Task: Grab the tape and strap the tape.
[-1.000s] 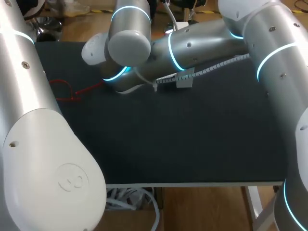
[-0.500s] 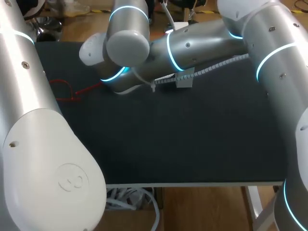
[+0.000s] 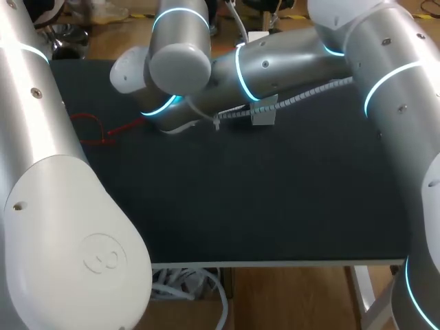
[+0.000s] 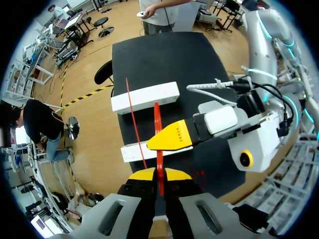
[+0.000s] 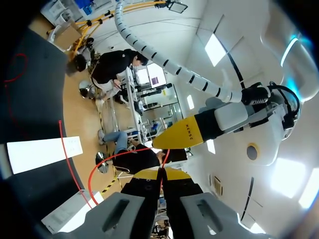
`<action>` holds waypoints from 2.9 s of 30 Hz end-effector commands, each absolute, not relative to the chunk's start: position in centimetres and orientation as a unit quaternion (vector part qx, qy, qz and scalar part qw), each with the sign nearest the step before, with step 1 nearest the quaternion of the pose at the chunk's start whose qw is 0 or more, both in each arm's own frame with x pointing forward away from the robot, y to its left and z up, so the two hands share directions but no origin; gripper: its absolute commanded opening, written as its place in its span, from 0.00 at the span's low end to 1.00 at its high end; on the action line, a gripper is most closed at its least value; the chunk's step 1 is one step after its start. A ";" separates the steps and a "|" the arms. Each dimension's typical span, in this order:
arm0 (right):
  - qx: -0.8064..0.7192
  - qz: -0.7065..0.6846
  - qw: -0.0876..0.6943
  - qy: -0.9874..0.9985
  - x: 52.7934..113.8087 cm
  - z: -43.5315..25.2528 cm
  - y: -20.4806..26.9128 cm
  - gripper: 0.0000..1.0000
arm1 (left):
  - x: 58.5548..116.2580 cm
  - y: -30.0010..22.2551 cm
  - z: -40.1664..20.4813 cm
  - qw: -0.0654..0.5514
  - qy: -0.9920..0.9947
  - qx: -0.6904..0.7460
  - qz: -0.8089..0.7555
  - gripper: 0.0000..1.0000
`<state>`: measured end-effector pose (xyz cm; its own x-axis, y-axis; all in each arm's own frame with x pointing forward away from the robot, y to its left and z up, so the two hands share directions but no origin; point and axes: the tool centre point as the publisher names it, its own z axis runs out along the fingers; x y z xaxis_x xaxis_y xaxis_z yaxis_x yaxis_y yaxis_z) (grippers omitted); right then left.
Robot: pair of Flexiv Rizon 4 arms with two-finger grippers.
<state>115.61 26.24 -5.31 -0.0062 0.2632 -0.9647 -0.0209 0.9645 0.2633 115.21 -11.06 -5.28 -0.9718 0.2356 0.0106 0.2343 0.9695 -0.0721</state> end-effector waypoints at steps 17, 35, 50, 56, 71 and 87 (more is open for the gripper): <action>0.085 0.105 0.702 0.699 116.0 -4.7 27.2 0.00 | 115.3 -11.2 -5.2 0.012 -0.992 -0.119 0.033 0.00; 0.102 0.120 0.700 0.696 115.7 -4.6 27.1 0.00 | 115.3 -11.2 -5.2 0.012 -0.992 -0.119 0.033 0.00; 0.109 0.130 0.702 0.692 115.2 -4.4 27.0 0.45 | 115.3 -11.2 -5.2 0.012 -0.992 -0.119 0.033 0.00; 0.107 0.150 0.693 0.697 114.0 -4.3 27.5 0.47 | 115.3 -11.2 -5.2 0.012 -0.992 -0.119 0.033 0.00; 0.175 0.181 0.659 0.709 111.2 -6.0 20.4 0.43 | 115.3 -11.2 -5.2 0.012 -0.992 -0.119 0.033 0.00; 0.216 0.132 0.684 0.684 113.2 -7.3 12.1 0.68 | 115.3 -11.2 -5.2 0.012 -0.992 -0.119 0.033 0.00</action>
